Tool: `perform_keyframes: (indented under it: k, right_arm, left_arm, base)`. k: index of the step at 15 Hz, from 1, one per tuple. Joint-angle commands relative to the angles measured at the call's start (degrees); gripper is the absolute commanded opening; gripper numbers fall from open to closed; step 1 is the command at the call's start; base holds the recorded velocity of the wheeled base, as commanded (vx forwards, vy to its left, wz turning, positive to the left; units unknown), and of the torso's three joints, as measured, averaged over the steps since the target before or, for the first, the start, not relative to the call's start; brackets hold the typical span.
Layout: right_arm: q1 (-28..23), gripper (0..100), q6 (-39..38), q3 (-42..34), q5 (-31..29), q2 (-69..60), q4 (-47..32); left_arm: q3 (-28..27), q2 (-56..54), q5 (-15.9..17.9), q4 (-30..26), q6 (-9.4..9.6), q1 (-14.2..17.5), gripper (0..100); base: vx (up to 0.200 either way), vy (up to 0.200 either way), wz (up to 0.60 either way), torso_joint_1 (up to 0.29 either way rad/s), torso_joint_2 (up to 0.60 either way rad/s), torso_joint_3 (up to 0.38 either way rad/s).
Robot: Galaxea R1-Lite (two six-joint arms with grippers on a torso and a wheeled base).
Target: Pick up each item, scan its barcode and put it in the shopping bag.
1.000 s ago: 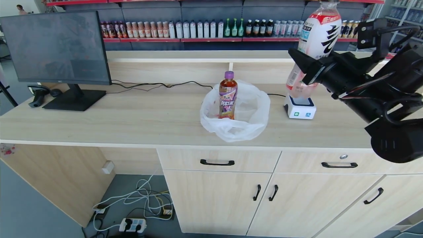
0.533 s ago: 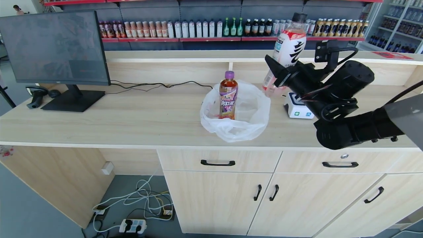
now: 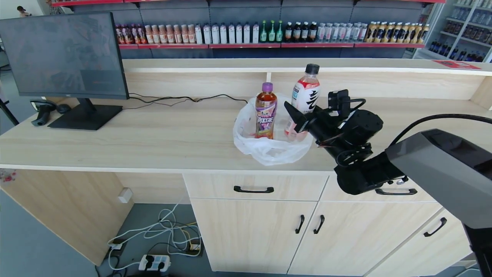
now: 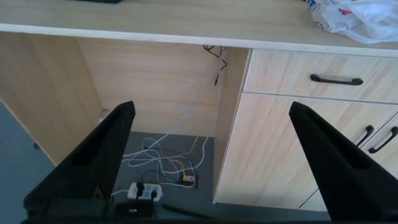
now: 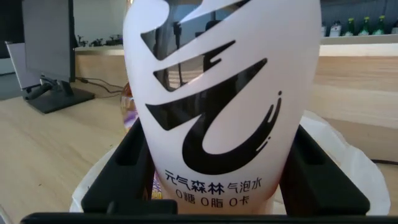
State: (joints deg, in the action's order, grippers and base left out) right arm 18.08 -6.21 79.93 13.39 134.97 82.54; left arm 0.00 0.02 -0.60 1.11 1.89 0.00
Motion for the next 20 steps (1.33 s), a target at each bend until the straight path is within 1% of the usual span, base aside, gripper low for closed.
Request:
perform_keyframes:
  k: [1, 3, 13, 17, 18, 20]
  right_arm:
    - [0.0, 0, -0.5, 3.2, 0.0, 2.4, -0.4]
    - [0.0, 0, -1.0, 6.3, 0.0, 2.8, -1.9]
    - [-0.1, 0, -1.4, 6.9, -0.3, 3.6, -3.4]
    - [-0.1, 0, -1.3, 6.7, -0.4, 4.4, -3.4]
    - [-0.4, 0, -1.4, 6.7, -0.4, 5.4, -3.3]
    - [-0.5, 0, -1.4, 6.9, -0.4, 6.7, -3.1]
  left_arm:
    - [0.0, 0.0, 0.0, -0.1, -0.13, 0.0, 100]
    - [0.0, 0.0, 0.0, -0.2, -0.04, 0.0, 100]
    - [0.0, 0.0, 0.0, -0.2, -0.31, 0.0, 100]
    - [0.0, 0.0, 0.0, -0.1, -0.22, 0.0, 100]
    - [0.0, 0.0, 0.0, -0.1, 0.13, 0.0, 100]
    - [0.0, 0.0, 0.0, -0.1, 0.22, 0.0, 100]
  base:
    - [0.2, 0.0, 0.0, -0.007, 0.0, -0.002]
    - [0.2, 0.0, 0.0, 0.002, 0.0, 0.005]
    - [0.0, 0.0, 0.0, 0.0, 0.0, 0.0]
    - [0.0, 0.0, 0.0, 0.0, 0.0, 0.0]
    - [0.0, 0.0, 0.0, 0.0, 0.0, 0.0]
    - [0.0, 0.0, 0.0, 0.0, 0.0, 0.0]
